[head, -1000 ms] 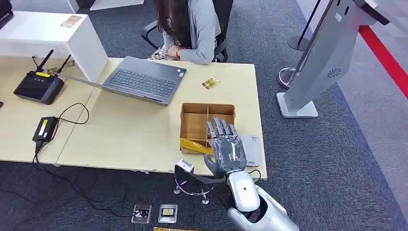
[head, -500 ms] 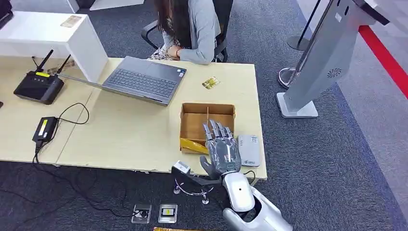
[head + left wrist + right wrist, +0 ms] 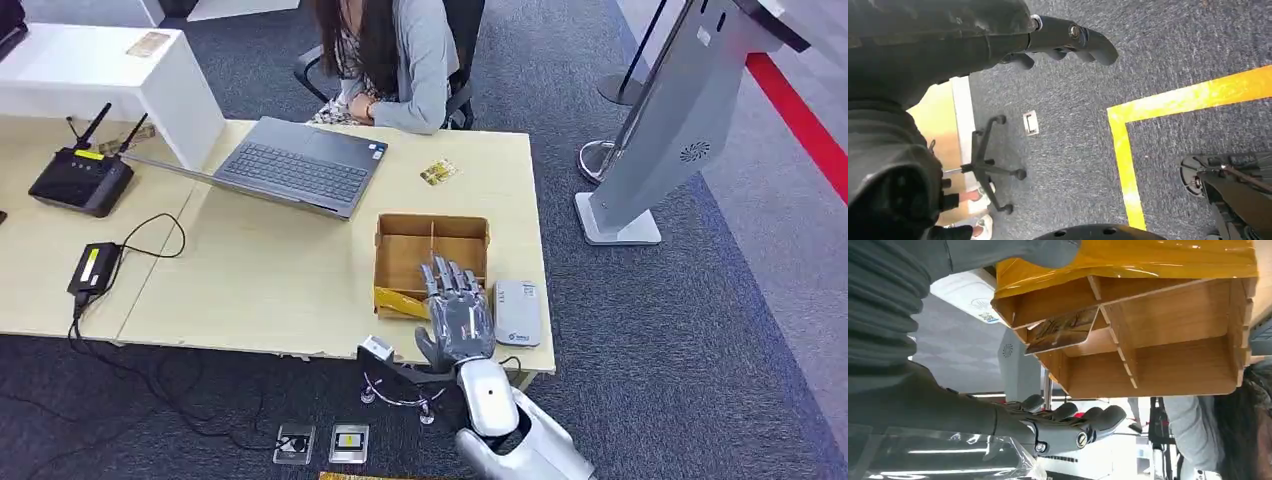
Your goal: Pass the card to the sensor for recognition and then transmit it.
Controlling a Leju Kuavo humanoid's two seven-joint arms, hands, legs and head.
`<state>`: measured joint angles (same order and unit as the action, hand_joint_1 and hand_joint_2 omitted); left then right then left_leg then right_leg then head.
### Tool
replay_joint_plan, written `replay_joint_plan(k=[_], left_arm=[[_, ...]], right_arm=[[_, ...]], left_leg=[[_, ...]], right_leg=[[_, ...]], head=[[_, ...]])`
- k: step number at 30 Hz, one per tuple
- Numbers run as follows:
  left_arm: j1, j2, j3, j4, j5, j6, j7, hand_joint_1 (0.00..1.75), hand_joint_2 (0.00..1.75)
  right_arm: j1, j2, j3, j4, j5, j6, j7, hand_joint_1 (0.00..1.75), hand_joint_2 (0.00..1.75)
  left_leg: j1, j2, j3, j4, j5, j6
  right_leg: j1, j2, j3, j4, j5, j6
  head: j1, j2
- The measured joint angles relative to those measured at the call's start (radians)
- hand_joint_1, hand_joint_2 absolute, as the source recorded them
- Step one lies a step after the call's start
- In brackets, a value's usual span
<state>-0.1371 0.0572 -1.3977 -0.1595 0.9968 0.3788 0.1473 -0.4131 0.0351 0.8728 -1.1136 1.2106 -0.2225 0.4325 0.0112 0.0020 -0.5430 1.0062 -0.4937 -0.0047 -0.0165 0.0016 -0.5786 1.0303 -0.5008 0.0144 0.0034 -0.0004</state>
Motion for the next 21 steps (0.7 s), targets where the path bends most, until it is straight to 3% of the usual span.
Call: replay_joint_plan(k=[6,21], left_arm=[[0.000,0.003,-0.001,0.000,-0.005,-0.001,-0.001,0.00,0.00],[0.000,0.003,-0.004,0.000,-0.002,0.000,0.000,0.00,0.00]], right_arm=[[-0.028,0.008,-0.015,0.082,0.029,-0.050,0.001,0.00,1.75],[-0.075,0.048,-0.044,0.229,0.031,-0.097,-0.029,0.00,1.75]], left_leg=[[0.000,0.000,0.000,0.000,0.000,0.000],[0.000,0.000,0.000,0.000,0.000,0.000]], right_leg=[[0.000,0.000,0.000,0.000,0.000,0.000],[0.000,0.000,0.000,0.000,0.000,0.000]], head=[[0.000,0.000],[0.000,0.000]])
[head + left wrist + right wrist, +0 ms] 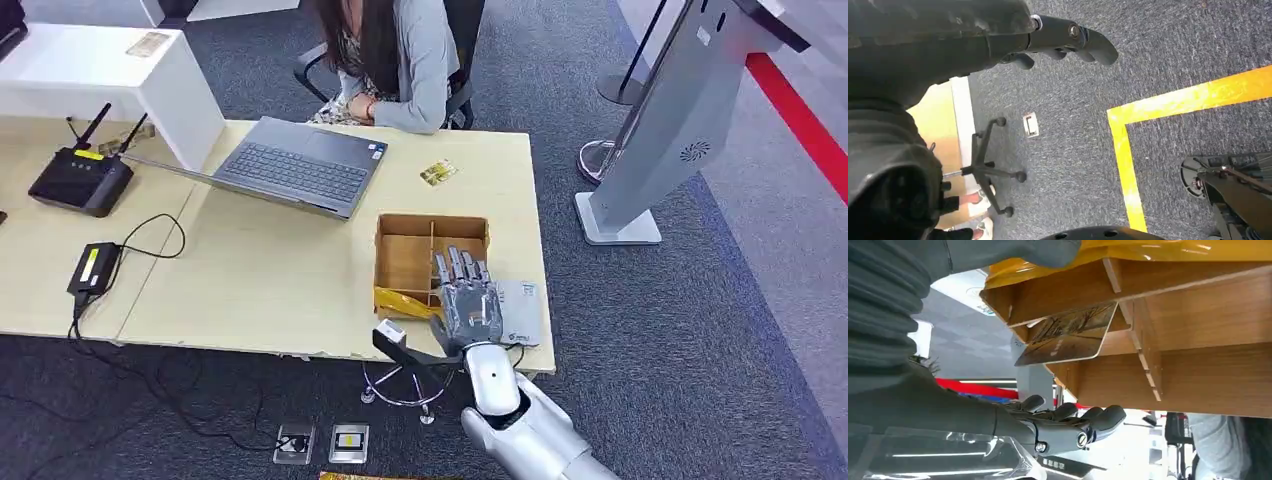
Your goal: Pass the card to the sensor for recognition and then transmit it.
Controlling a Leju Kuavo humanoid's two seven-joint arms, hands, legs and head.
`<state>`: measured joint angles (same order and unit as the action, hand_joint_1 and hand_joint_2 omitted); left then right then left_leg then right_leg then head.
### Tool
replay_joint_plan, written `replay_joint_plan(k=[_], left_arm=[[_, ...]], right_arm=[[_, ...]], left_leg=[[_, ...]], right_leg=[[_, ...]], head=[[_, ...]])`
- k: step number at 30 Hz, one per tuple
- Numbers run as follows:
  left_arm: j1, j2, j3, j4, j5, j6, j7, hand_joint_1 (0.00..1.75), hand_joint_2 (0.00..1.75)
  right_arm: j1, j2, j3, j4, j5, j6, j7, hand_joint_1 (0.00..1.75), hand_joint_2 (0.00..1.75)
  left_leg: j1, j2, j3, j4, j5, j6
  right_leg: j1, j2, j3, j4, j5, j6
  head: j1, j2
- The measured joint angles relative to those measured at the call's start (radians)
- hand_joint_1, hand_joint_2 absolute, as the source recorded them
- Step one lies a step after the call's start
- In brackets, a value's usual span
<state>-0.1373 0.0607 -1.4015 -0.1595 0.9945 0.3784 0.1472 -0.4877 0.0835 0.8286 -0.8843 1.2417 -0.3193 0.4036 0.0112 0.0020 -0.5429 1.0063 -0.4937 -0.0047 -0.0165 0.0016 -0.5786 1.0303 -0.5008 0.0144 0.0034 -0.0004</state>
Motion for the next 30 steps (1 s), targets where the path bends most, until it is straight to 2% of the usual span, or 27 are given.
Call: replay_joint_plan(k=[9,30], left_arm=[[0.000,0.001,-0.001,0.000,0.002,0.002,0.000,0.00,0.00],[0.000,0.004,-0.004,0.000,0.002,0.002,0.001,0.00,0.00]], right_arm=[[-0.018,0.023,-0.012,0.062,-0.003,-0.028,-0.006,0.00,1.75],[-0.023,0.017,-0.045,0.112,-0.010,-0.049,0.024,0.00,1.75]], left_leg=[[0.000,0.000,0.000,0.000,0.000,0.000],[0.000,0.000,0.000,0.000,0.000,0.000]], right_leg=[[0.000,0.000,0.000,0.000,0.000,0.000],[0.000,0.000,0.000,0.000,0.000,0.000]], head=[[0.000,0.000],[0.000,0.000]])
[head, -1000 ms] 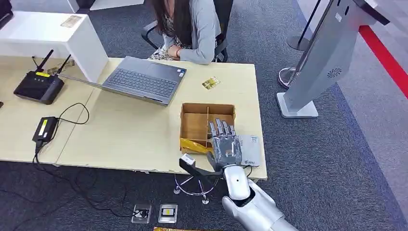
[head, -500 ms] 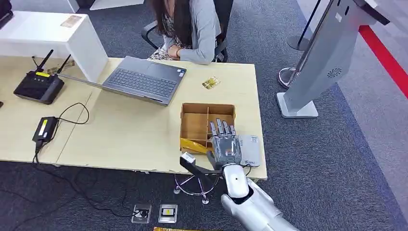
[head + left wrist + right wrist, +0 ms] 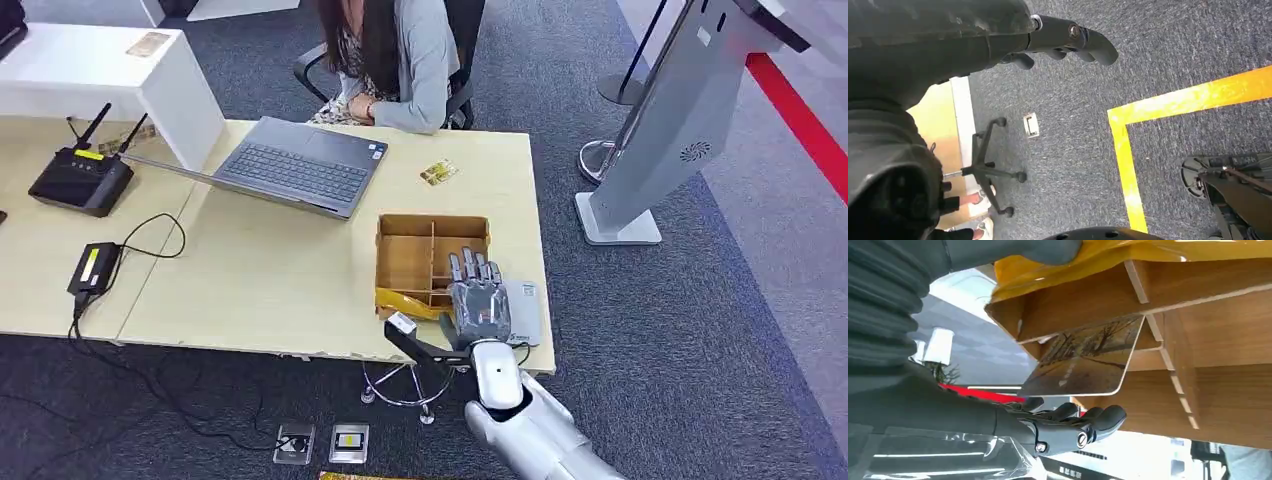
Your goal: Pass the card to the sensor for recognition and then transmit it.
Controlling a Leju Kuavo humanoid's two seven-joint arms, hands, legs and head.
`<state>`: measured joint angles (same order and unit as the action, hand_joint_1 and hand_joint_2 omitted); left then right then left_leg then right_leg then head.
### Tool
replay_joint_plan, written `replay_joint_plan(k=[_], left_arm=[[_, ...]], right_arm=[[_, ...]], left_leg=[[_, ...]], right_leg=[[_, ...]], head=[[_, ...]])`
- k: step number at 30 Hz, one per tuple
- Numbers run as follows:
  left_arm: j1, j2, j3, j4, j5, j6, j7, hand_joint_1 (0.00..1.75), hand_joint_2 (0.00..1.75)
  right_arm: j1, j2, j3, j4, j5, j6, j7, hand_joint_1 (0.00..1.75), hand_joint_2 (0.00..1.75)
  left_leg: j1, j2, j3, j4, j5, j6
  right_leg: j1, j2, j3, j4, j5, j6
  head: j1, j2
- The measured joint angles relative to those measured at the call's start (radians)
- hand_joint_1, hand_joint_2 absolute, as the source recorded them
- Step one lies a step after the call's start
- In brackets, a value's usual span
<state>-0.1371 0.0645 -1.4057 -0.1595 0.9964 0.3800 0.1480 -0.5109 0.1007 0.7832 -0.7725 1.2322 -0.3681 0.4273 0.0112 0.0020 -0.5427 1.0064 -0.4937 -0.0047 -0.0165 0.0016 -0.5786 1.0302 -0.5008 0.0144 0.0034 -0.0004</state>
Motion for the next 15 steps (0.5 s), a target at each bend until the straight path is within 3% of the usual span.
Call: replay_joint_plan(k=[15], left_arm=[[0.000,0.000,0.000,0.000,0.016,0.015,0.009,0.00,0.00]], right_arm=[[-0.001,-0.008,-0.014,0.003,-0.022,-0.036,-0.041,0.00,1.75]], left_leg=[[0.000,0.000,0.000,0.000,0.000,0.000]], right_leg=[[0.000,0.000,0.000,0.000,0.000,0.000]], head=[[0.000,0.000]])
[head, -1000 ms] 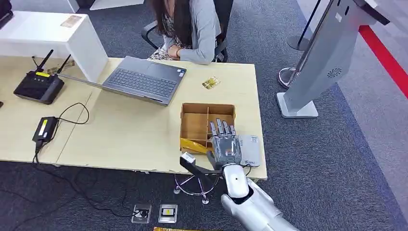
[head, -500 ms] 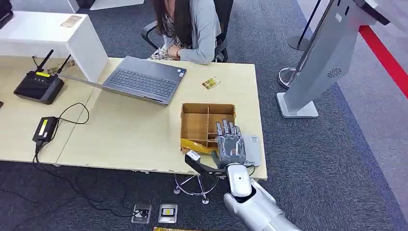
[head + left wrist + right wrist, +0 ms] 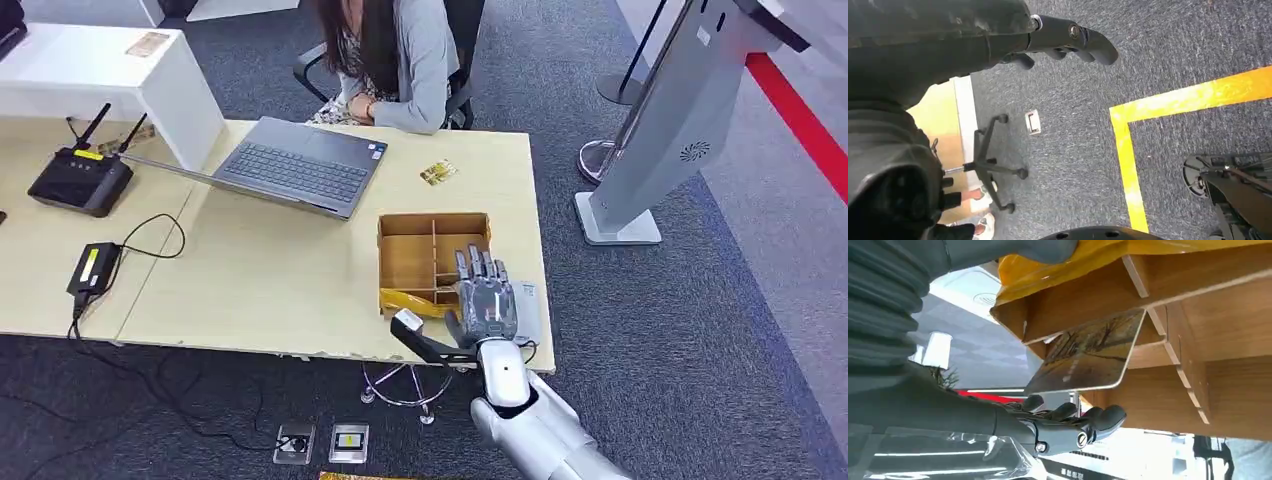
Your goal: Pass the card to the sensor for recognition and then transmit it.
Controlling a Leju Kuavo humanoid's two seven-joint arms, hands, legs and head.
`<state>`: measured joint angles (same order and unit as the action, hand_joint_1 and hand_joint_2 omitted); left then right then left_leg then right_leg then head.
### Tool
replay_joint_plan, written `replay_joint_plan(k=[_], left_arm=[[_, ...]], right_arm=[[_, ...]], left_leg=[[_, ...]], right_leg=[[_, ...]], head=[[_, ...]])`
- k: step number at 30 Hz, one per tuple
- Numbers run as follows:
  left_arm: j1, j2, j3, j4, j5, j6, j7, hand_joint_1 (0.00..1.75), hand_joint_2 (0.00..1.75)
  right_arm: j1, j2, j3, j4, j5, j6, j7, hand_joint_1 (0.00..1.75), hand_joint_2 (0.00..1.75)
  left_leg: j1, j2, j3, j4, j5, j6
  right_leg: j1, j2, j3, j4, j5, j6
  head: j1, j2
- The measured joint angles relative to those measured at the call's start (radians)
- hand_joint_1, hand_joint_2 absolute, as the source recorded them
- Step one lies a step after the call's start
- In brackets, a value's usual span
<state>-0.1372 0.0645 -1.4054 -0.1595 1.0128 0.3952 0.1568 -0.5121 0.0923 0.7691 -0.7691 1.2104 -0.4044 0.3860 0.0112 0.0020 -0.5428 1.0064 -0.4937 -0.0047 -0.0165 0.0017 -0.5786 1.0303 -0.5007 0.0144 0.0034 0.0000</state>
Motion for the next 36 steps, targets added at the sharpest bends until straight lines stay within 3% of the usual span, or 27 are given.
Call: replay_joint_plan(k=[19,20,21,22,23,24,25,32,33,35,36], left_arm=[[0.000,-0.002,0.000,0.000,0.002,0.003,0.000,0.00,0.00],[0.000,-0.002,0.000,0.000,0.002,0.004,0.000,0.00,0.00],[0.000,-0.002,0.000,0.000,0.004,0.004,0.000,0.00,0.00],[0.000,-0.002,0.000,0.000,0.004,0.005,0.000,0.00,0.00],[0.000,-0.002,0.000,0.000,0.004,0.005,0.000,0.00,0.00],[0.000,-0.002,0.000,0.000,0.005,0.005,0.000,0.00,0.00],[0.000,-0.002,0.000,0.000,0.006,0.006,0.000,0.00,0.00],[0.000,-0.003,0.000,0.000,0.014,0.014,0.002,0.00,0.00],[0.000,-0.004,0.000,0.000,0.014,0.014,0.002,0.00,0.00],[0.000,-0.004,0.000,0.000,0.014,0.014,0.002,0.00,0.00],[0.000,-0.005,0.000,0.000,0.015,0.014,0.002,0.00,0.00]], right_arm=[[-0.005,0.000,0.000,-0.018,-0.007,-0.011,-0.019,0.00,1.75],[-0.005,0.000,0.000,-0.018,-0.008,-0.009,-0.018,0.31,1.75],[-0.005,0.000,0.000,-0.018,-0.008,-0.008,-0.018,0.42,1.75],[-0.005,0.000,0.000,-0.018,-0.010,-0.008,-0.018,0.09,1.75],[-0.006,0.000,0.000,-0.018,-0.011,-0.008,-0.018,0.09,1.75],[-0.006,0.000,0.000,-0.018,-0.013,-0.008,-0.019,0.35,1.75],[-0.006,0.000,0.000,-0.018,-0.013,-0.008,-0.019,0.45,1.75],[-0.011,0.000,0.002,-0.018,-0.025,0.002,-0.035,0.49,1.75],[-0.011,0.000,0.002,-0.018,-0.026,0.004,-0.037,1.75,1.75],[-0.011,0.000,0.002,-0.018,-0.027,0.009,-0.039,1.75,1.75],[-0.011,0.000,0.002,-0.018,-0.027,0.010,-0.039,1.59,1.75]], left_leg=[[0.000,0.000,0.000,0.000,0.000,0.000],[0.000,0.000,0.000,0.000,0.000,0.000],[0.000,0.000,0.000,0.000,0.000,0.000],[0.000,0.000,0.000,0.000,0.000,0.000],[0.000,0.000,0.000,0.000,0.000,0.000],[0.000,0.000,0.000,0.000,0.000,0.000],[0.000,0.000,0.000,0.000,0.000,0.000],[0.000,0.000,0.000,0.000,0.000,0.000],[0.000,0.000,0.000,0.000,0.000,0.000],[0.000,0.000,0.000,0.000,0.000,0.000],[0.000,0.000,0.000,0.000,0.000,0.000]], right_leg=[[0.000,0.000,0.000,0.000,0.000,0.000],[0.000,0.000,0.000,0.000,0.000,0.000],[0.000,0.000,0.000,0.000,0.000,0.000],[0.000,0.000,0.000,0.000,0.000,0.000],[0.000,0.000,0.000,0.000,0.000,0.000],[0.000,0.000,0.000,0.000,0.000,0.000],[0.000,0.000,0.000,0.000,0.000,0.000],[0.000,0.000,0.000,0.000,0.000,0.000],[0.000,0.000,0.000,0.000,0.000,0.000],[0.000,0.000,0.000,0.000,0.000,0.000],[0.000,0.000,0.000,0.000,0.000,0.000]], head=[[0.000,0.000],[0.000,0.000],[0.000,0.000],[0.000,0.000],[0.000,0.000],[0.000,0.000],[0.000,0.000],[0.000,0.000],[0.000,0.000],[0.000,0.000],[0.000,0.000]])
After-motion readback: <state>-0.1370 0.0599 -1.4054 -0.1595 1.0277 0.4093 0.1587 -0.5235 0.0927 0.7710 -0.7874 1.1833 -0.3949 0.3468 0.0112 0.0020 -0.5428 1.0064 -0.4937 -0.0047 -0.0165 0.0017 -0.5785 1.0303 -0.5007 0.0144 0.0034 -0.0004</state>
